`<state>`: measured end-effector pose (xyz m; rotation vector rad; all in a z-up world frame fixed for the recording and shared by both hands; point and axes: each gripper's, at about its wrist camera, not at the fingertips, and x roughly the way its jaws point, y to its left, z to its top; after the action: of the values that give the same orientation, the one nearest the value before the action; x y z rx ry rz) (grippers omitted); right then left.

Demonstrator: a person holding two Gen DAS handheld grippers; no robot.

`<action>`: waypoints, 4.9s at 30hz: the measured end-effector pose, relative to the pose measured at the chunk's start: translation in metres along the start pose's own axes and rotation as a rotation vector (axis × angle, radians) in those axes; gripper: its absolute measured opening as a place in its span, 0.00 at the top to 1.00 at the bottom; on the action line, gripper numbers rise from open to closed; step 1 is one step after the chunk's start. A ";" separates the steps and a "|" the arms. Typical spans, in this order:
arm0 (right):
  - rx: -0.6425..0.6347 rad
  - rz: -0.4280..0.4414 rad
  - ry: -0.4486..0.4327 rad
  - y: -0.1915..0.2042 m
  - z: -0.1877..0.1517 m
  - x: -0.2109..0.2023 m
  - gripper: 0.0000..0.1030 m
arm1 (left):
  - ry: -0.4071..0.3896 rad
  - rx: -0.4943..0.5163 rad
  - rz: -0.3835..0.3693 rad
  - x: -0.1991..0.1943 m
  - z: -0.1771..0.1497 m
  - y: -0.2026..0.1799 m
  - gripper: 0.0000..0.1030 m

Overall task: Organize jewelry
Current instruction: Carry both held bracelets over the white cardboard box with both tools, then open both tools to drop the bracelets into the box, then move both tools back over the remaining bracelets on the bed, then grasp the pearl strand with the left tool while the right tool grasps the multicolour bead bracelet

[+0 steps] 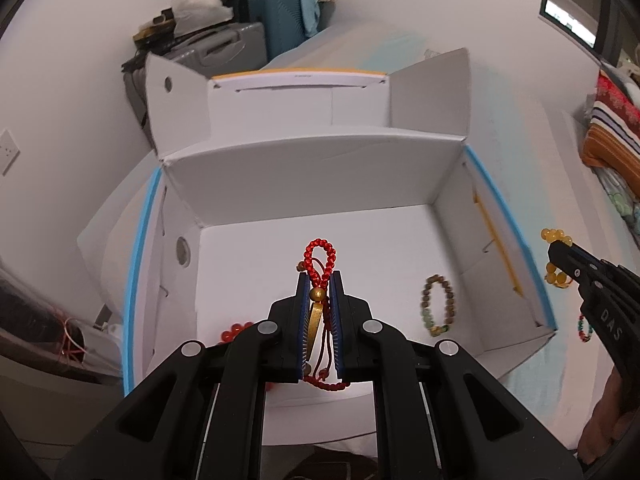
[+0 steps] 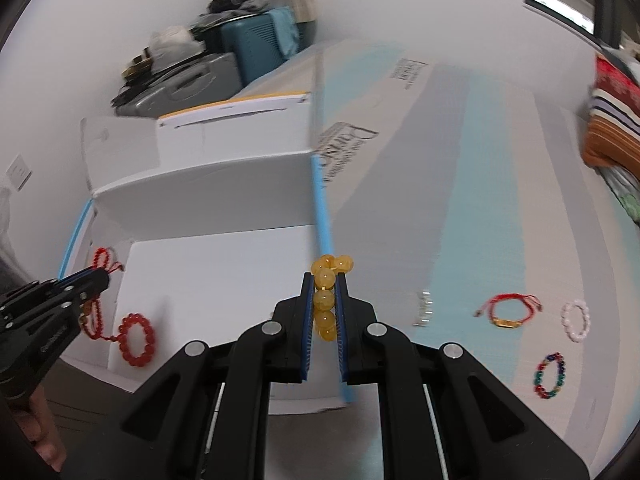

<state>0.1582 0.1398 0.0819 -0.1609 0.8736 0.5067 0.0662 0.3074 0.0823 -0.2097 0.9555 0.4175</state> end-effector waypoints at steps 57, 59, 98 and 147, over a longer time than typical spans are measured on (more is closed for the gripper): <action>-0.060 0.004 -0.004 0.056 -0.007 0.017 0.14 | -0.062 -0.097 0.141 -0.003 -0.007 0.039 0.06; -0.046 -0.003 -0.019 0.048 -0.006 0.010 0.11 | -0.068 -0.084 0.136 -0.007 -0.007 0.032 0.06; 0.268 -0.258 -0.064 -0.232 -0.076 -0.077 0.07 | -0.119 0.228 -0.153 -0.032 -0.023 -0.238 0.06; 0.344 -0.214 0.255 -0.319 -0.139 0.047 0.27 | 0.086 0.289 -0.123 0.158 -0.028 -0.311 0.08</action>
<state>0.2426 -0.1679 -0.0649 -0.0024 1.1641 0.1323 0.2604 0.0567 -0.0669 -0.0233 1.0689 0.1551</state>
